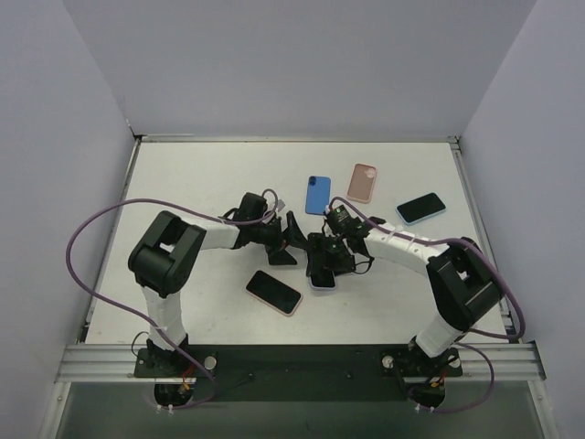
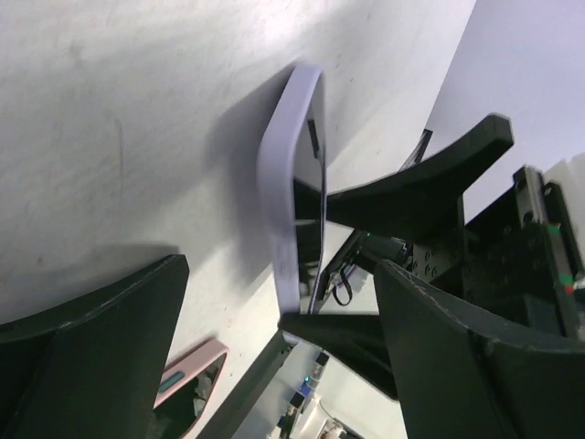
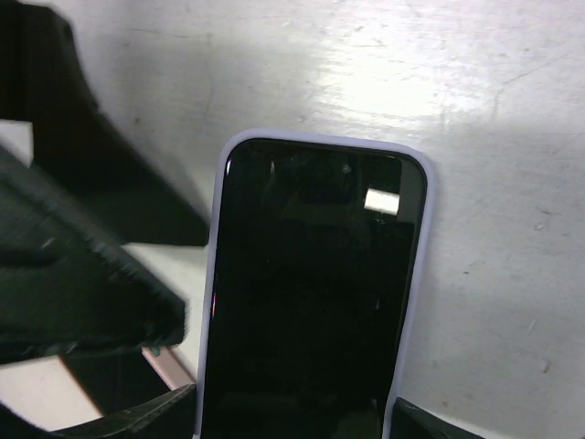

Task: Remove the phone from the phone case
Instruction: Pick up the phone at the center of the board.

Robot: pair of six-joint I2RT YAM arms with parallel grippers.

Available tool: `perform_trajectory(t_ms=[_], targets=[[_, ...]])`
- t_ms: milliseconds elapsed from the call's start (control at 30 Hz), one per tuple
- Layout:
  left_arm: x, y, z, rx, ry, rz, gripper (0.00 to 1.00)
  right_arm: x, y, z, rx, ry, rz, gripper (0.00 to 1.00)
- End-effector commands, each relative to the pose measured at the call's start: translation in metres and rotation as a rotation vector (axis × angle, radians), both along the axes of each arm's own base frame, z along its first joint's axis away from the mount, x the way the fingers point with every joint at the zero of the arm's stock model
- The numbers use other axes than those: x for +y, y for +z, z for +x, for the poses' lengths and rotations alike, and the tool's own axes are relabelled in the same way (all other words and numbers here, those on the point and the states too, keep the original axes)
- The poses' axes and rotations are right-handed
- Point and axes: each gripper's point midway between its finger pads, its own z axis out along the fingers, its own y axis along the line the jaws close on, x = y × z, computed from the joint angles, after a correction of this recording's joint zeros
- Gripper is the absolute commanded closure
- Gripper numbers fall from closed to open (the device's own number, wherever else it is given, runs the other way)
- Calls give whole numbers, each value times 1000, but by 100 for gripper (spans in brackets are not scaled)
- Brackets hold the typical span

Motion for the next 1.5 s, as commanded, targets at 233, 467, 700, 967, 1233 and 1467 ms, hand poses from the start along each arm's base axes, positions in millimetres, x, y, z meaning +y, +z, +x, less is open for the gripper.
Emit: perform_trajectory(t_ms=[233, 467, 700, 967, 1233, 1467], targets=[[-21, -5, 25, -32, -20, 1, 16, 15, 33, -5, -34, 18, 140, 88], [-29, 0, 16, -22, -22, -6, 31, 16, 27, 0, -36, -7, 129, 88], [-39, 2, 17, -33, 0, -58, 62, 21, 30, 3, -55, -4, 138, 92], [-46, 21, 26, -42, 26, -145, 100, 19, 42, 5, -84, -4, 152, 47], [-10, 110, 65, -208, 171, -322, 100, -12, 112, 30, -234, -109, 258, 9], [28, 224, 82, -366, 276, -754, 100, -14, 169, 45, -295, -206, 507, 19]])
